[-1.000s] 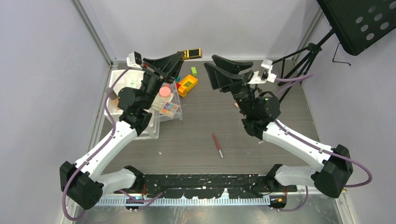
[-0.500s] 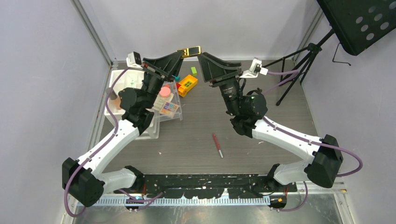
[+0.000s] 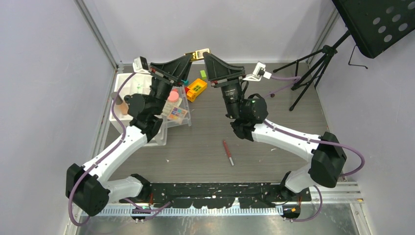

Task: Organize the makeup
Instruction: Place the lipstick in the storage box.

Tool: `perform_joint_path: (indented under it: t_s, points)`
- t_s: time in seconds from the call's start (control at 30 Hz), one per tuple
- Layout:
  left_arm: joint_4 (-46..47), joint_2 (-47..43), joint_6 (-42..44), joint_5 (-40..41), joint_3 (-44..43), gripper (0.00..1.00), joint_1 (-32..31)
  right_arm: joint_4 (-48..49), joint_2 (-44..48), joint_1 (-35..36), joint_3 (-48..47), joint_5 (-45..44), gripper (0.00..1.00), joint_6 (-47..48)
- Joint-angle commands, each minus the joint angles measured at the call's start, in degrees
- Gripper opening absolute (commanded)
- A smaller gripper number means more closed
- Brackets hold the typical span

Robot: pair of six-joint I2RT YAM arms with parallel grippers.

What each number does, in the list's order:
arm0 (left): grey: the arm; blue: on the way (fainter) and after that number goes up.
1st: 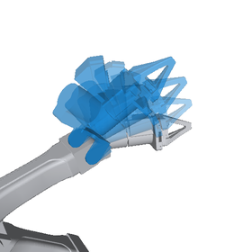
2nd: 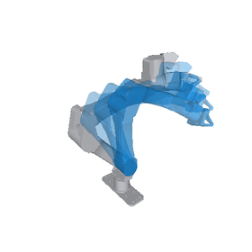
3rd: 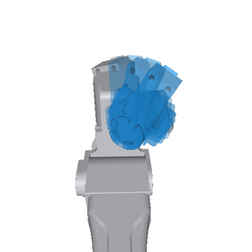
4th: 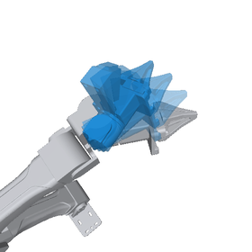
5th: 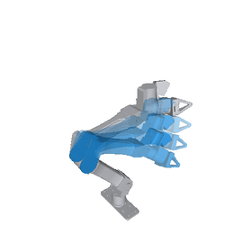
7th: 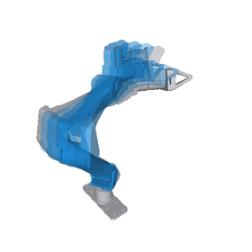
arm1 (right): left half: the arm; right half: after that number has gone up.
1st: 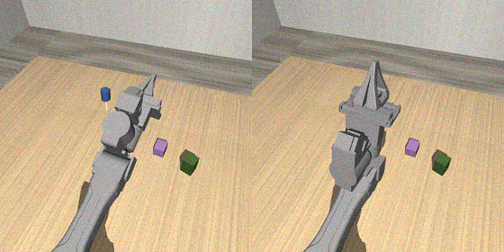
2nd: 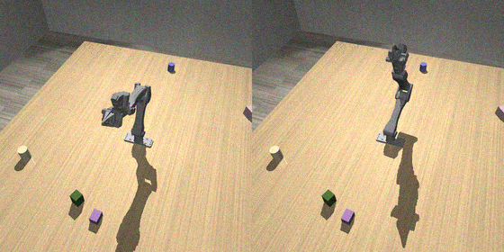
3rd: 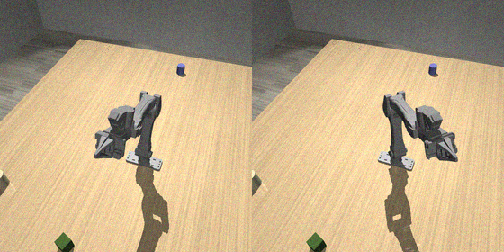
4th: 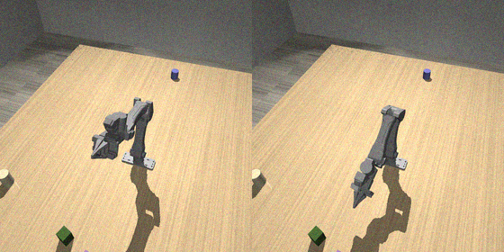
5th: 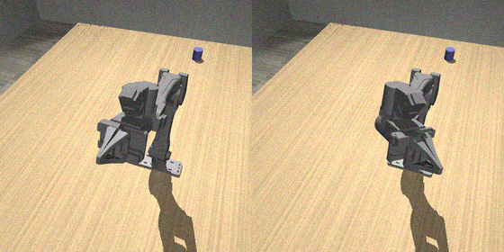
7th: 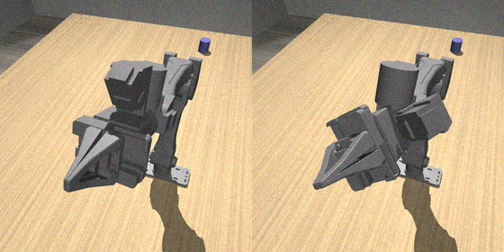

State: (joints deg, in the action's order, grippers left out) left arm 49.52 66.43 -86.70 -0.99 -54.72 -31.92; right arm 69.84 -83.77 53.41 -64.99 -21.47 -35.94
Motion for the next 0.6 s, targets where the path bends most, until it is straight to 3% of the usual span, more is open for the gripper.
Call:
perform_joint_path:
  t_s: [0.0,0.27,0.4,0.47,0.57]
  points:
    - [5.88,-0.31,0.56,0.35,0.20,0.00,-0.66,4.25,-1.20,1.09,-2.45,-3.27,0.33,0.39]
    - [7.14,0.45,0.32,0.37,0.59,0.00,-0.72,5.82,-2.81,1.87,-3.35,-4.28,0.27,1.75]
    - [8.43,1.08,-0.04,-0.13,1.00,0.00,-0.73,6.25,-3.69,2.01,-3.86,-5.19,0.05,2.22]
    - [8.72,1.04,-0.06,-0.26,1.29,0.00,-0.75,6.31,-3.81,2.13,-3.99,-6.11,0.01,3.03]
    - [8.75,0.84,0.15,-0.19,1.63,0.12,-0.73,6.40,-3.89,2.12,-4.09,-6.55,0.01,4.12]
